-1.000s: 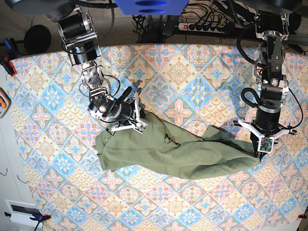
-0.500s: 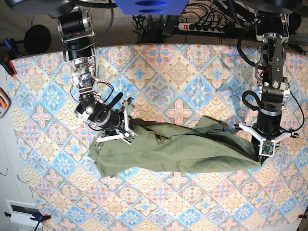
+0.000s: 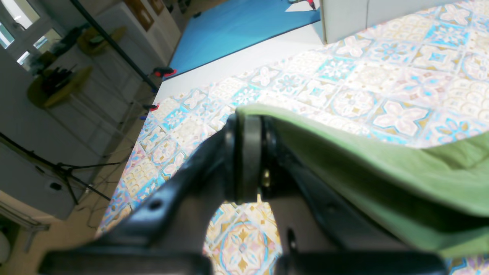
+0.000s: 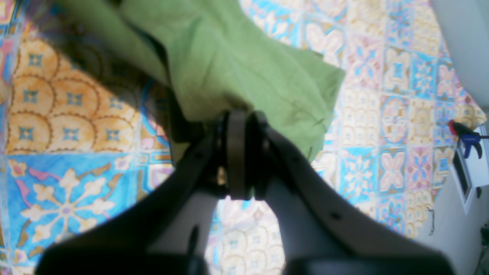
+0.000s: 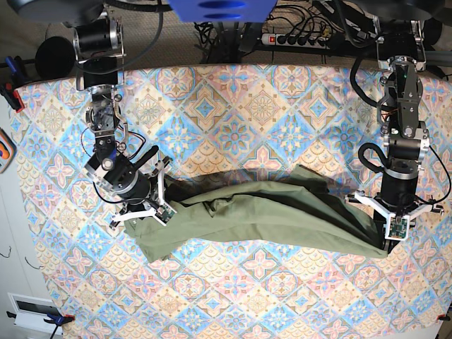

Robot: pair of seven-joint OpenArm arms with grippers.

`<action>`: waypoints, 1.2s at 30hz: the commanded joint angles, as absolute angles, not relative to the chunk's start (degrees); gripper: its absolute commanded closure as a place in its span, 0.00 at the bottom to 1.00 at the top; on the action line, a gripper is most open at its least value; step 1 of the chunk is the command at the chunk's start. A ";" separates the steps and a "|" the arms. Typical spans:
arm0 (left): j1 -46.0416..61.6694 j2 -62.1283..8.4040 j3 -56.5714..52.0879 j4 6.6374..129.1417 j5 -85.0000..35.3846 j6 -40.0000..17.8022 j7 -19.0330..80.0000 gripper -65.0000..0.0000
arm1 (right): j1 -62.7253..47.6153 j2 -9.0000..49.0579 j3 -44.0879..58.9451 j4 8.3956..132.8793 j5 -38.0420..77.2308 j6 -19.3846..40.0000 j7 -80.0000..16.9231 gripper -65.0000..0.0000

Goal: Layout the t-shirt on the table in an organized manner, then fold the t-shirt properly
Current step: 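Pull the shirt taut between both grippers, right gripper drawing outward, then lift the shirt with both grippers and shake it in the air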

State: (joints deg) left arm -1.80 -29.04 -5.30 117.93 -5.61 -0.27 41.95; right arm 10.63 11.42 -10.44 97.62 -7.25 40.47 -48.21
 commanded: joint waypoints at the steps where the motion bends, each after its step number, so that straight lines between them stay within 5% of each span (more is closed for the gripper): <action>1: -3.03 -29.85 -5.85 118.81 -5.05 0.13 40.31 1.00 | 12.35 11.82 -9.19 99.30 -6.90 40.00 -47.16 0.98; 15: -3.03 -30.99 -5.85 118.81 -5.05 0.13 40.31 1.00 | 12.35 11.82 -0.04 103.25 -6.55 40.00 -57.01 0.99; 25: -3.03 -30.99 -5.58 118.81 -5.05 0.13 40.22 1.00 | 13.23 15.52 5.76 100.53 15.87 40.00 -64.31 0.99; 36: -3.38 -30.99 -5.76 118.73 -5.14 0.13 40.22 1.00 | 13.93 15.60 7.96 99.82 9.36 40.00 -60.97 0.99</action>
